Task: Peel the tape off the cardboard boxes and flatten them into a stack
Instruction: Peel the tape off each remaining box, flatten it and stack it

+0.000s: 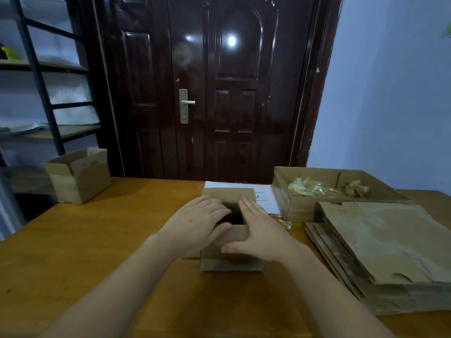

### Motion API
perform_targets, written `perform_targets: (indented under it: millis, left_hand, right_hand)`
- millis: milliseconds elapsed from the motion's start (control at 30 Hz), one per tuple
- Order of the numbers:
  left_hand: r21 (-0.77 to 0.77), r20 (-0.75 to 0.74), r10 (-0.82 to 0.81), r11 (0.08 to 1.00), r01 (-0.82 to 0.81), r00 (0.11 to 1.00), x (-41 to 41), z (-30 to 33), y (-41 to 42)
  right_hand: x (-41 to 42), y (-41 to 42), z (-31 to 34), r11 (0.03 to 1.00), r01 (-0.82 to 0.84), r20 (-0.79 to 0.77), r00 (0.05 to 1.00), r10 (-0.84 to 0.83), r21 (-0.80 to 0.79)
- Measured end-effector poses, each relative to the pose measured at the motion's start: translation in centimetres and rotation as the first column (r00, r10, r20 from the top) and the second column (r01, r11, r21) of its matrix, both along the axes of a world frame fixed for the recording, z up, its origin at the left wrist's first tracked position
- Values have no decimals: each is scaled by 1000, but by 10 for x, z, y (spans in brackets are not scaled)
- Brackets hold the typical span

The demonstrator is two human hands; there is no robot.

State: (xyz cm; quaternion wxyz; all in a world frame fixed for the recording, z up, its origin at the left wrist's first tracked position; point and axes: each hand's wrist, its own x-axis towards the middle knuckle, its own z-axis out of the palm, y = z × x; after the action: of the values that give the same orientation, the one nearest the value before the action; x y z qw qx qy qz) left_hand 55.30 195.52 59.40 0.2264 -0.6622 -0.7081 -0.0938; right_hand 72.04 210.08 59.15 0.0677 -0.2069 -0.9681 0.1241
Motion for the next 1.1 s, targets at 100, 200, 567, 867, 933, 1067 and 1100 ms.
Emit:
perform_targets:
  millis: [100, 200, 567, 867, 933, 1067, 1100]
  left_hand:
    - [158, 8, 33, 987, -34, 999, -2, 6, -4]
    - [229, 78, 219, 946, -231, 973, -3, 10, -9]
    - [-65, 330, 452, 887, -457, 829, -9, -16, 35]
    - [-161, 505, 369, 928, -335, 780, -10, -27, 31]
    - [-169, 516, 367, 930, -327, 774, -9, -26, 29]
    - [-168, 514, 355, 934, -314, 781, -10, -25, 29]
    - [-173, 510, 361, 932, -318, 781, -10, -25, 30]
  right_hand:
    - [0, 1, -2, 1000, 8, -21, 1000, -8, -11]
    - [0, 3, -4, 1000, 12, -24, 1000, -12, -8]
    - [2, 1, 3, 1000, -8, 8, 1000, 8, 1]
    - [-1, 1, 3, 999, -31, 41, 999, 29, 43]
    - [-2, 2, 4, 994, -65, 49, 997, 61, 93]
    - [-6, 2, 10, 974, -139, 102, 987, 122, 181]
    - [-6, 3, 11, 968, -140, 106, 987, 121, 206]
